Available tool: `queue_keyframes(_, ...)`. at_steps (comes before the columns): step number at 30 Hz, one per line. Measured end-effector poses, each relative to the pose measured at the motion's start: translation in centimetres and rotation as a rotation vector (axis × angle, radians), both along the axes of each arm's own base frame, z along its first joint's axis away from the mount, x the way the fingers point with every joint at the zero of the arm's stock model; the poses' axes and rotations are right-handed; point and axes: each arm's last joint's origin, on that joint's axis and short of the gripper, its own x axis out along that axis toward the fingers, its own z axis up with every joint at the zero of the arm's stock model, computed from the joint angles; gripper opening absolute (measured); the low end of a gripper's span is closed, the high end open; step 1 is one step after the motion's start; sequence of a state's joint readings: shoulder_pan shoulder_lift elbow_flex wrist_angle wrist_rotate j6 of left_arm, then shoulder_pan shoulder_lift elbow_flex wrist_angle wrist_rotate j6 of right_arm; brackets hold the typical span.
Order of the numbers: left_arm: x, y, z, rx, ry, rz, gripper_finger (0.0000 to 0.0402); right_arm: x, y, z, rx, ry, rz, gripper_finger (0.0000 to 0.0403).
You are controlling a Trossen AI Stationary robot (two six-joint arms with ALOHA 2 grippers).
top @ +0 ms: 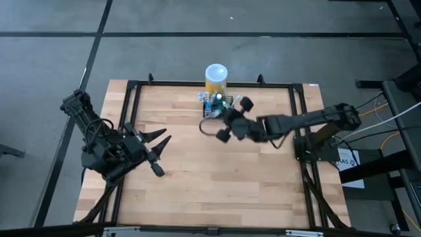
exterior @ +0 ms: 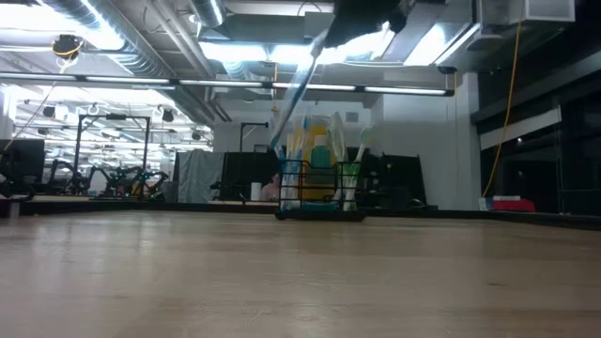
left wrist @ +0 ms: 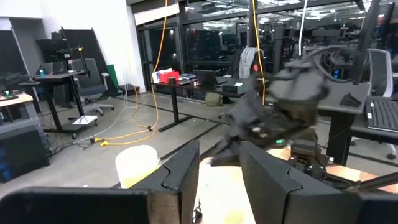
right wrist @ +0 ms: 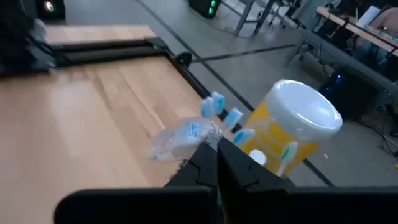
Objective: Pick & Place toothbrushing station
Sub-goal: Put the blue toothbrush in the wire organizer
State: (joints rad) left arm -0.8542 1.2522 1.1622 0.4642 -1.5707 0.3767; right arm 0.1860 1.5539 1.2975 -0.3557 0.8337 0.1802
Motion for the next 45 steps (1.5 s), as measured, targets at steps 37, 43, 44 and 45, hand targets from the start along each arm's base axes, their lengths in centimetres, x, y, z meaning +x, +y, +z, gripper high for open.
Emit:
queue_keyframes(37, -0.3, -0.3, 0.1, -0.027, -0.023, -0.017, 0.0113, 2.0, -9.0, -1.6, -0.033, 0.115, -0.02, 0.0)
queue_keyframes(43, -0.5, -0.5, 0.1, -0.033, -0.028, -0.029, 0.0113, 2.6, -9.0, -2.7, -0.018, 0.142, -0.008, 0.0)
queue_keyframes(44, -0.6, -0.5, 0.1, -0.033, -0.028, -0.03, 0.0113, 2.7, -9.0, -2.8, -0.015, 0.144, -0.004, 0.0)
queue_keyframes(45, -0.6, -0.5, 0.1, -0.033, -0.027, -0.03, 0.0113, 2.8, -9.0, -3.0, -0.011, 0.145, 0.002, 0.0)
